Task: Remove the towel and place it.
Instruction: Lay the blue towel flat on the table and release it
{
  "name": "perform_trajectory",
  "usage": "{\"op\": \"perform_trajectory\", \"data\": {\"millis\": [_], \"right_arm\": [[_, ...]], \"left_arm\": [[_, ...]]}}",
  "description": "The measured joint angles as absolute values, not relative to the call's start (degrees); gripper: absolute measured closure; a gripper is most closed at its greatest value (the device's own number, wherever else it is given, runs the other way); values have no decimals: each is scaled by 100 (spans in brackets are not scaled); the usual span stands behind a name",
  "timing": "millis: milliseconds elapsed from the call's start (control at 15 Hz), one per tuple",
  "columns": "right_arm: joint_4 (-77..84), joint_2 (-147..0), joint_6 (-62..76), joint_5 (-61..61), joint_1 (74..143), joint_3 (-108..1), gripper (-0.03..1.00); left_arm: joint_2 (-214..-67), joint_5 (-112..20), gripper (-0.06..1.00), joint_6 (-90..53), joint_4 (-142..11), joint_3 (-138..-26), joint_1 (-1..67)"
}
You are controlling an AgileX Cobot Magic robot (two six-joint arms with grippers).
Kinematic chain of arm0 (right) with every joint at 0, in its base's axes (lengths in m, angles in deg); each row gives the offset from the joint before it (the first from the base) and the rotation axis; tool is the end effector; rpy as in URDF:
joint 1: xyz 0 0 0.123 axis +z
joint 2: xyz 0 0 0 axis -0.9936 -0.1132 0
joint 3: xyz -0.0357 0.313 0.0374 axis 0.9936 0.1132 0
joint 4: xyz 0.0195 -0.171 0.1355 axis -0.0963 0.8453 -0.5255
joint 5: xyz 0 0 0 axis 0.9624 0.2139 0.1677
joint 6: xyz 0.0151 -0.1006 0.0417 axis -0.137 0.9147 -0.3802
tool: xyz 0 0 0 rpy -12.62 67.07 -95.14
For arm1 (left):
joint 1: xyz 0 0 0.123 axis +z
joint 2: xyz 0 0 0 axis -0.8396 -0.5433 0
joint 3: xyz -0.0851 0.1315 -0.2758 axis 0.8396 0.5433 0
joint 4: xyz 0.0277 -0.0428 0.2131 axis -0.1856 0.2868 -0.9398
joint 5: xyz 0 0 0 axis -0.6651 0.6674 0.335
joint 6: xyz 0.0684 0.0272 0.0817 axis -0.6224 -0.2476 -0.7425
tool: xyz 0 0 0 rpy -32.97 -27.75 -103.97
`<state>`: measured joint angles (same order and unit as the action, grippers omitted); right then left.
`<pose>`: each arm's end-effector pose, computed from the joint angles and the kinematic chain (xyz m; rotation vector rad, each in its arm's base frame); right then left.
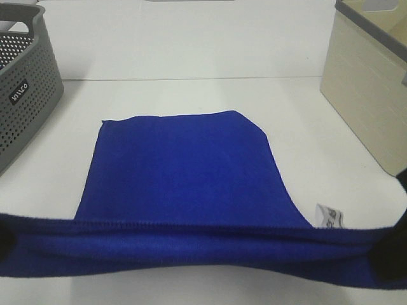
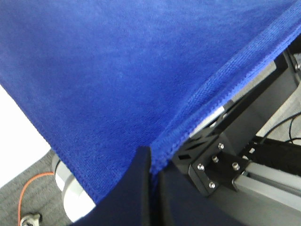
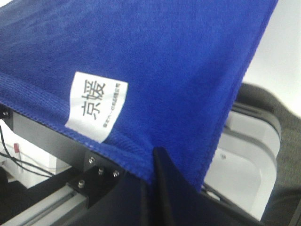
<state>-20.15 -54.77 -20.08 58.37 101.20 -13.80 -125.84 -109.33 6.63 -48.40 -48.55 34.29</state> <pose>0.0737 0.0794 0.2990 -0.1159 2.9089 0.8415 0.0892 -0.0931 0.3164 0.5906 2.7730 -0.7866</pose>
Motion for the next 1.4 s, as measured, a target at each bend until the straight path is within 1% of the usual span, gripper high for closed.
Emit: {"op": "perform_trajectory", "data": {"millis": [67, 200, 400, 933, 1400], "right_arm": [[-2124, -5489, -2025, 5837, 10120, -1030, 95], [-2238, -5666, -2025, 5825, 10120, -698, 95], [-2358, -6136, -1870, 5825, 10120, -486, 95], [-2433, -8084, -1068, 5791, 10109, -463, 95], [-2570, -9614, -346, 5355, 10063, -623, 95]], "left_arm": [[-12584, -10928, 94, 640, -4765, -4591, 3429], [-12584, -10911, 94, 594, -4656, -4173, 3429], [-12916, -10905, 94, 560, -4553, -3737, 3429], [-14967, -10750, 94, 124, -4490, -3691, 3429], [-16354, -10418, 94, -363, -4353, -3686, 3440]]}}
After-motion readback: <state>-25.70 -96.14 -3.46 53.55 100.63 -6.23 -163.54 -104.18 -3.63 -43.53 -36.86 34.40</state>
